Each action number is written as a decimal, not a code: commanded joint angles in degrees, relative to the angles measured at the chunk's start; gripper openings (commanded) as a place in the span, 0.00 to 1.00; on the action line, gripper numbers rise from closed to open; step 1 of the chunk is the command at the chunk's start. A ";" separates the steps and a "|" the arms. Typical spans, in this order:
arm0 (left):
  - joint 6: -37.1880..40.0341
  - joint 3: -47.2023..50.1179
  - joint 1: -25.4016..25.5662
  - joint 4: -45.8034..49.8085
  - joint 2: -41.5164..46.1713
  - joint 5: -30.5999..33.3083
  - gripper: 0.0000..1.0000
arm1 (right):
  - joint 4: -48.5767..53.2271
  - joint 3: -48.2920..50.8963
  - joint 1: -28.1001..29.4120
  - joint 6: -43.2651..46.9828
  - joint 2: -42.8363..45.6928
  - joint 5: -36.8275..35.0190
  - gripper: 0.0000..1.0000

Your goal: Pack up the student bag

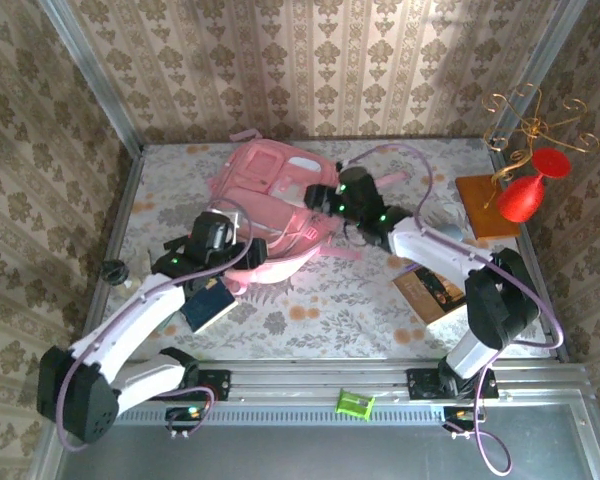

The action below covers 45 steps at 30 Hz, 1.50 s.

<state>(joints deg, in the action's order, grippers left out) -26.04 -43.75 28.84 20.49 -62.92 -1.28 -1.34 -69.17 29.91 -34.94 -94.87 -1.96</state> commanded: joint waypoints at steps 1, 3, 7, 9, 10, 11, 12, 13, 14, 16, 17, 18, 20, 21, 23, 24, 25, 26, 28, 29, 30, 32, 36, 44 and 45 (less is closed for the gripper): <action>-3.49 -0.23 -7.01 -6.33 -3.54 -2.18 0.81 | 6.65 -3.49 -3.89 6.24 -6.09 -0.23 0.70; -3.67 -2.29 -10.61 -7.93 -7.00 -3.26 0.82 | 5.14 -4.74 -6.01 3.09 -9.42 -0.77 0.74; -2.65 -7.01 -13.18 -8.24 -14.37 -2.65 0.82 | 4.53 -10.67 -9.17 -0.43 -17.67 2.44 0.81; -2.58 -8.34 -13.70 -7.99 -17.15 -2.94 0.83 | 7.15 -16.03 -9.65 -0.83 -22.64 4.42 0.82; -2.57 -8.35 -13.88 -7.97 -17.93 -2.80 0.83 | 7.54 -17.55 -9.61 -0.99 -24.42 5.32 0.82; -2.66 -8.29 -14.05 -7.93 -18.55 -2.56 0.83 | 8.50 -19.04 -9.61 -1.43 -26.26 6.13 0.82; -2.69 -8.14 -14.15 -8.00 -19.16 -2.30 0.83 | 8.96 -19.72 -9.66 -1.94 -27.52 6.60 0.81; -2.76 -8.03 -14.16 -8.01 -19.63 -2.24 0.83 | 8.93 -19.73 -9.62 -2.13 -28.20 6.78 0.80; -2.75 -7.78 -14.20 -8.27 -20.19 -2.52 0.83 | 8.48 -19.14 -9.78 -2.23 -28.43 6.70 0.77; -3.18 -7.60 -14.17 -9.33 -21.70 -4.21 0.83 | 6.46 -16.82 -10.36 -2.94 -27.86 7.37 0.59; -3.23 -7.87 -13.98 -9.74 -22.74 -5.51 0.83 | 4.56 -15.08 -11.04 -3.68 -27.09 9.08 0.46; -3.23 -8.47 -13.49 -9.74 -23.93 -5.99 0.83 | 1.92 -12.72 -11.89 -4.59 -25.73 10.73 0.33; -3.15 -9.58 -12.26 -10.23 -25.96 -6.31 0.83 | -1.87 -7.43 -13.66 -5.58 -21.30 11.79 0.14; -3.06 -10.32 -11.30 -10.66 -27.20 -6.56 0.83 | -3.14 -4.78 -14.74 -5.75 -18.47 11.72 0.07; -3.05 -12.43 -9.97 -11.46 -29.76 -7.73 0.83 | -5.42 0.08 -16.69 -6.24 -13.14 11.84 0.02; -2.89 -13.86 -9.35 -11.89 -31.35 -8.15 0.83 | -6.97 2.88 -17.42 -6.74 -10.56 12.28 0.00; -2.71 -15.41 -8.87 -11.83 -32.89 -8.34 0.83 | -8.35 4.90 -17.68 -7.10 -8.62 12.79 0.00; -2.26 -17.36 -8.34 -11.70 -34.55 -8.49 0.83 | -9.35 6.87 -17.83 -7.34 -6.63 13.39 0.00; -1.17 -20.94 -7.93 -11.34 -37.25 -8.27 0.82 | -10.77 9.27 -17.55 -7.89 -4.45 15.10 0.00; -0.74 -22.77 -8.03 -11.14 -38.27 -7.58 0.82 | -12.26 10.70 -17.38 -8.77 -3.50 15.86 0.00; -0.17 -24.39 -8.18 -11.01 -39.07 -6.80 0.82 | -13.71 12.15 -17.34 -9.59 -2.73 16.15 0.00; 0.66 -27.65 -8.70 -9.85 -40.27 -6.10 0.82 | -15.47 14.27 -17.30 -10.89 -1.13 15.96 0.00; 2.87 -31.83 -8.77 -6.40 -38.98 -3.73 0.82 | -19.19 18.88 -17.05 -13.98 2.79 13.79 0.00; 2.88 -19.69 0.64 -4.63 -17.84 6.80 0.80 | -20.71 21.33 -12.37 -18.93 7.81 3.66 0.00; 1.72 -17.46 3.44 -4.53 -15.17 7.20 0.78 | -20.63 21.51 -11.31 -19.76 8.48 2.08 0.00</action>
<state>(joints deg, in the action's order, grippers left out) -24.25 -65.36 26.17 14.35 -85.08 1.91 -16.58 -47.40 15.75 -51.44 -90.24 3.92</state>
